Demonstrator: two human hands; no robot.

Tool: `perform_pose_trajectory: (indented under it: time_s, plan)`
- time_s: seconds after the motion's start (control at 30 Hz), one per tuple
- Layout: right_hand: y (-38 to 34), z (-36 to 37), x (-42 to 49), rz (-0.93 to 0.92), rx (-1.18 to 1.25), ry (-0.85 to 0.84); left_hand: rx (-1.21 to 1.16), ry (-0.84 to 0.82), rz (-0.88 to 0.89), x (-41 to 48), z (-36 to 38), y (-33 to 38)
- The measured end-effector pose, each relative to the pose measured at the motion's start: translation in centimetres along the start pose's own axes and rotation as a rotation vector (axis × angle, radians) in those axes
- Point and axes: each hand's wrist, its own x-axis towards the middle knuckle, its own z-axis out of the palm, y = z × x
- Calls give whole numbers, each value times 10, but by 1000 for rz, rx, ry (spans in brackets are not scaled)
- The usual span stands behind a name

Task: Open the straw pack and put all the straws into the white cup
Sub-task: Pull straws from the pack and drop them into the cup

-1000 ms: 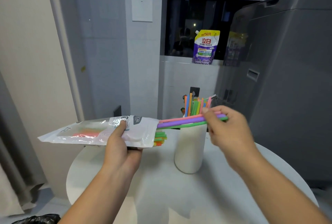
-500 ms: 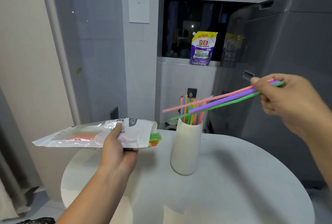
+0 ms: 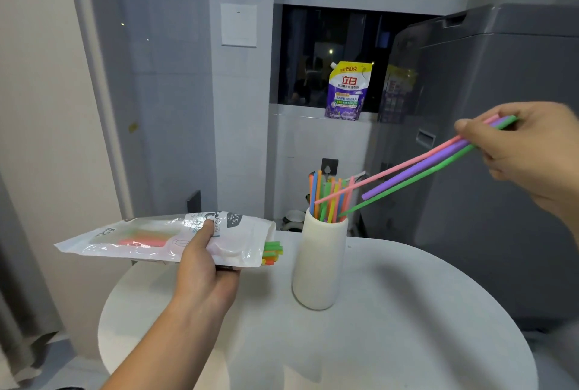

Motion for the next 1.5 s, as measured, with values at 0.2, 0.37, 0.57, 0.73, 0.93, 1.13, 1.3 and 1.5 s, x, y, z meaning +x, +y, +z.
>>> perform_pose_trajectory:
  time_s: [0.2, 0.37, 0.57, 0.73, 0.93, 1.13, 1.3, 1.5]
  plan:
    - [-26, 24, -3, -60, -134, -70, -2, -7, 13, -2, 1, 0]
    - [-41, 46, -2, -113, -295, -112, -5, -6, 14, -1, 0, 0]
    - [-45, 42, 4, -133, -378, -52, 7, -5, 19, 3, -2, 0]
    - [-40, 31, 7, -118, -343, -11, 14, -16, 19, 3, -3, 0]
    - [-39, 31, 5, -115, -344, -7, 34, -17, 26, 4, -3, -2]
    - [-44, 45, -2, -130, -338, -75, 29, -24, 21, 3, -3, -2]
    - [-44, 47, -2, -140, -393, -44, 24, -28, 25, 3, -3, -1]
    - [-37, 32, 0, -129, -370, 9, 34, -15, 25, 3, -4, -1]
